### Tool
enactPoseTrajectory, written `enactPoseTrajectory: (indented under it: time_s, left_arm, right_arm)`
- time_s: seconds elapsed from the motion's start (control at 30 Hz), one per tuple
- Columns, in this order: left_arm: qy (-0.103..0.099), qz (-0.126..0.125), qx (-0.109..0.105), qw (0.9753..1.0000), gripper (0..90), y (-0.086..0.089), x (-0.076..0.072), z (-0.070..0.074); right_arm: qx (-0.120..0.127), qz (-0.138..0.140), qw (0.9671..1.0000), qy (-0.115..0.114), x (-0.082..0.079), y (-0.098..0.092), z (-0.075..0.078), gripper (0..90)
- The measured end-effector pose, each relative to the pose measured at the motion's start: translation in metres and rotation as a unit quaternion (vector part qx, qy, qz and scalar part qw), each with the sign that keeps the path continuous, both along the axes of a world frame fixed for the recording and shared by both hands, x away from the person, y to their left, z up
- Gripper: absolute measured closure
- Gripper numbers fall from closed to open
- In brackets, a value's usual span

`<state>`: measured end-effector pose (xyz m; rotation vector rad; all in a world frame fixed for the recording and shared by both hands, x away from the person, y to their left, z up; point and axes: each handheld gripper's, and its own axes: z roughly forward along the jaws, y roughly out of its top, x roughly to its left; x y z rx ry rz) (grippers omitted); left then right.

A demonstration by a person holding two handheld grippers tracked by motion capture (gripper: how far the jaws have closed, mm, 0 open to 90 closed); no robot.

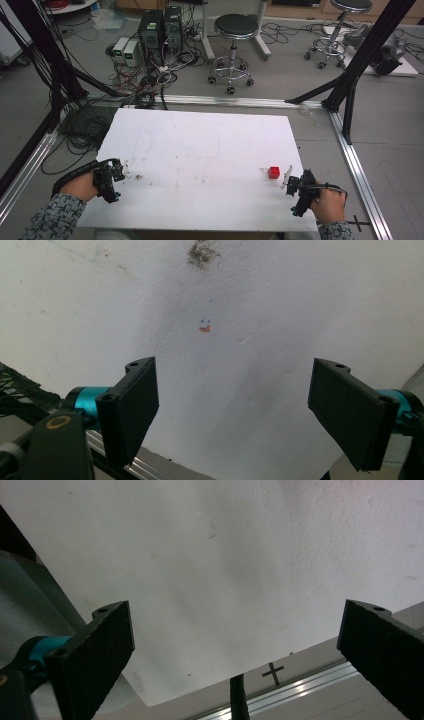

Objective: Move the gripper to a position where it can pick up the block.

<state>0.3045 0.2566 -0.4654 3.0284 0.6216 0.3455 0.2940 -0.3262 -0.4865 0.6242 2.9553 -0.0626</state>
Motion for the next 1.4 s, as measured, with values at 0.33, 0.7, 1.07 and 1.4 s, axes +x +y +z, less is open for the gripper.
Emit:
enactPoseTrajectory:
  time_s: [0.33, 0.7, 1.07, 1.4]
  left_arm:
    - [-0.003, 0.006, -0.006, 1.0000, 20.7, 0.001, 0.001, 0.000]
    - [-0.003, 0.011, -0.005, 0.9999, 20.7, 0.002, 0.002, 0.000]
    - [-0.006, 0.014, -0.007, 0.9999, 20.7, 0.003, 0.001, 0.002]
    - [-0.005, 0.012, -0.007, 0.9999, 20.7, 0.004, -0.001, 0.006]
  right_arm:
    - [-0.006, -0.001, 0.9999, -0.010, 0.005, 0.001, -0.003, 1.0]
    - [-0.002, -0.007, 0.9999, -0.011, 0.009, -0.004, -0.002, 1.0]
    - [0.002, -0.008, 0.9998, -0.017, 0.016, -0.016, -0.002, 1.0]
    - [0.016, -0.010, 0.9997, -0.018, 0.041, -0.037, 0.004, 1.0]
